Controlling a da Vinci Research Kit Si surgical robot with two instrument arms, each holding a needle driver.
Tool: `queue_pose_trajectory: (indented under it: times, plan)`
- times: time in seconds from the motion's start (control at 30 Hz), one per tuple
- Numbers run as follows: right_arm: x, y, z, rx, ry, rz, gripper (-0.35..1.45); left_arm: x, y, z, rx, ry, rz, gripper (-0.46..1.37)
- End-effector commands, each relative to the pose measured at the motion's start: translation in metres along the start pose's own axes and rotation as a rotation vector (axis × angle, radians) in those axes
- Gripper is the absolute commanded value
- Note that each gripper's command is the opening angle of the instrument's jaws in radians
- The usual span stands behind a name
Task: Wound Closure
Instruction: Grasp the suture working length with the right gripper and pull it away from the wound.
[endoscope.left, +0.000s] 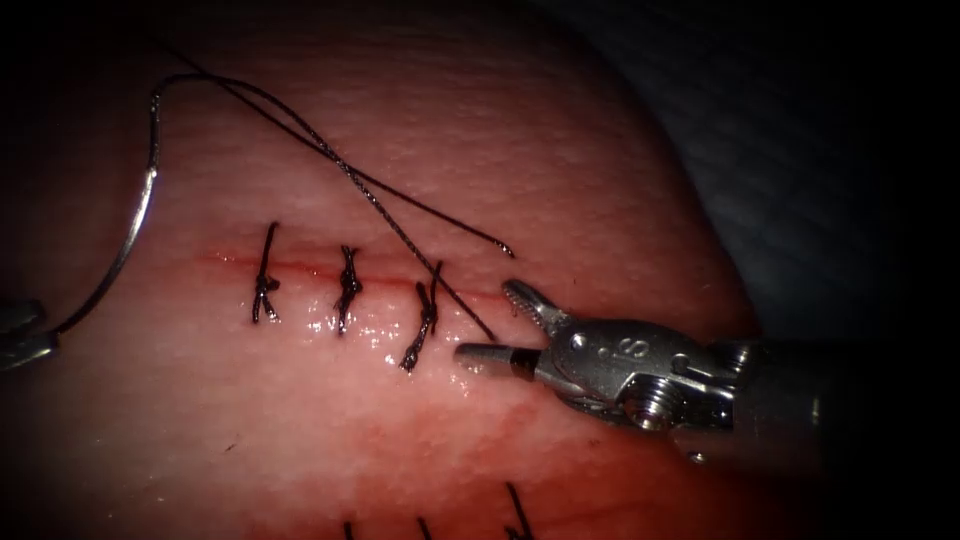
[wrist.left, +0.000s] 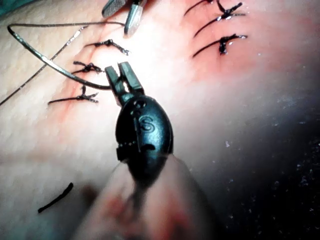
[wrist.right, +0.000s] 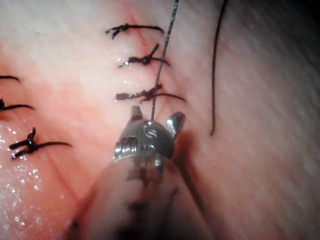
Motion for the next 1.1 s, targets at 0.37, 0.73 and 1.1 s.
queue_pose_trajectory:
  times: [0.37, 0.73, 1.1]
  plan:
    - [-0.0001, -0.0004, -0.0001, 0.048, -0.010, -0.017, -0.35, 0.0005, 0.0007, -0.0002, -0.017, 0.006, 0.009, -0.35]
    - [-0.0004, -0.0032, -0.0041, 0.098, -0.021, 0.012, -0.35, 0.0003, 0.0004, 0.0009, -0.019, 0.013, 0.015, -0.35]
    - [0.0020, -0.0108, -0.0117, 0.160, -0.014, 0.058, -0.35, -0.0009, 0.0004, 0.0024, -0.033, 0.029, 0.023, -0.35]
